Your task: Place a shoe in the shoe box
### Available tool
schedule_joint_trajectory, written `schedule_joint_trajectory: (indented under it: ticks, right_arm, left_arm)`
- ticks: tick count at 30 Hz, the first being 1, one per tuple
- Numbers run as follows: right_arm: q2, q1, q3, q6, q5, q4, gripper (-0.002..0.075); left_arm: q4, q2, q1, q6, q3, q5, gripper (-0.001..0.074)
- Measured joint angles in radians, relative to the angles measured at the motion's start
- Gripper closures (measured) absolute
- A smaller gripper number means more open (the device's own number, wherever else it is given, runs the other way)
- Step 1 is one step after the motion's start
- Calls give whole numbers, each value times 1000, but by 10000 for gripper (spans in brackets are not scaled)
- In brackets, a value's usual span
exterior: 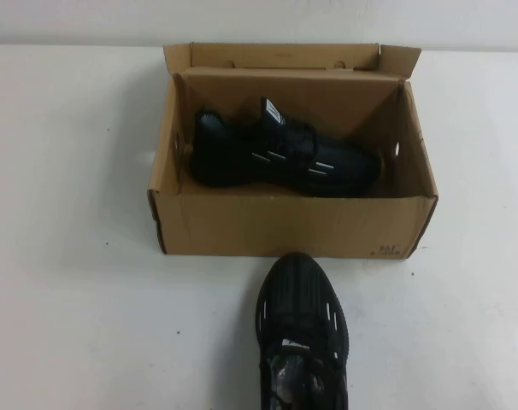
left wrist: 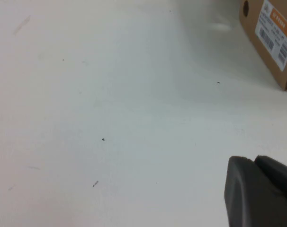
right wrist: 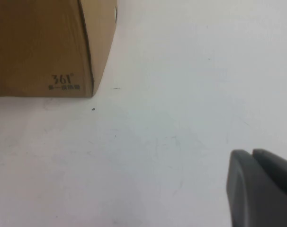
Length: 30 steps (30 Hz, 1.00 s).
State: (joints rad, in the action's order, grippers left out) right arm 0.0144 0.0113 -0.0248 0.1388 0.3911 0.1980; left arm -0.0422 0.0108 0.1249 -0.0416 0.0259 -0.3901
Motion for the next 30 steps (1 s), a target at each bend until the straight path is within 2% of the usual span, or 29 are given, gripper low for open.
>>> schedule_joint_trajectory:
  ticks: [24, 30]
  right_arm:
    - [0, 0, 0, 0, 0, 37, 743]
    - [0, 0, 0, 0, -100, 39, 742]
  left_arm:
    - [-4, 0, 0, -2, 0, 6, 736]
    - [-6, 0, 0, -2, 0, 136, 736]
